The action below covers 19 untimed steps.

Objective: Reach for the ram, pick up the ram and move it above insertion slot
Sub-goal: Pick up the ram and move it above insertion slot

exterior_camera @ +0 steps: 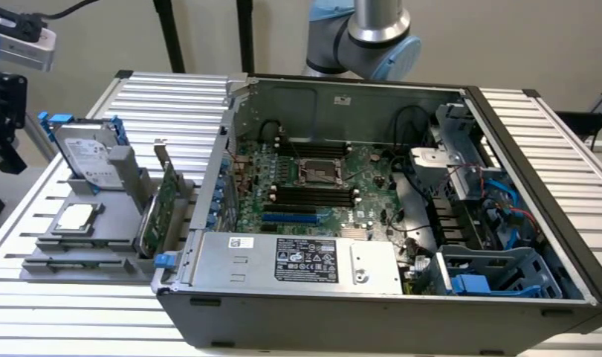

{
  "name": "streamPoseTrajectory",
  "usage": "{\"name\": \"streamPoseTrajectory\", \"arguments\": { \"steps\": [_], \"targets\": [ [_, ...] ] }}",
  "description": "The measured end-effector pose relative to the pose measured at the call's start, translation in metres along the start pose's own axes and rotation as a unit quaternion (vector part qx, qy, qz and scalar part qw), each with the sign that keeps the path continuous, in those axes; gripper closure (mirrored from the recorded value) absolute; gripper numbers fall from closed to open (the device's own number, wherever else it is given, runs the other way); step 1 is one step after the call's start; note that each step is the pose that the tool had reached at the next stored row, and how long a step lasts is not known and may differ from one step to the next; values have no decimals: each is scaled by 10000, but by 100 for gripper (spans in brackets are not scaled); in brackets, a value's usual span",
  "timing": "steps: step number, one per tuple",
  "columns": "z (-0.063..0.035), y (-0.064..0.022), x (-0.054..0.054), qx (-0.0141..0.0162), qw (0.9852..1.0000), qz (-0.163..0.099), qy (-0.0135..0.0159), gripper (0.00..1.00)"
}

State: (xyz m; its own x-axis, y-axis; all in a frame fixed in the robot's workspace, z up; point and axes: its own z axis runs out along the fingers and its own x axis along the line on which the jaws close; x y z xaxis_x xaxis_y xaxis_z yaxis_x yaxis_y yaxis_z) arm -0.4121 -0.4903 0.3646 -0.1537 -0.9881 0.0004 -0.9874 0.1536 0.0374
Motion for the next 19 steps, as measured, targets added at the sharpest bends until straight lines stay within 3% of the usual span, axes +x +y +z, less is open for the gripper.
{"name": "streamPoseTrajectory", "arguments": {
  "steps": [3, 8, 12, 14, 15, 19],
  "targets": [
    [0, -1, 0, 1, 9997, -229, 7, 89],
    [0, -3, -1, 1, 9997, -251, 8, 88],
    [0, -3, 0, 1, 9997, -251, 8, 64],
    [0, -3, -1, 1, 9997, -251, 8, 64],
    [3, -3, -1, 1, 9997, -251, 8, 58],
    [64, -6, 0, 5, 9997, -257, 8, 58]
  ]
}}
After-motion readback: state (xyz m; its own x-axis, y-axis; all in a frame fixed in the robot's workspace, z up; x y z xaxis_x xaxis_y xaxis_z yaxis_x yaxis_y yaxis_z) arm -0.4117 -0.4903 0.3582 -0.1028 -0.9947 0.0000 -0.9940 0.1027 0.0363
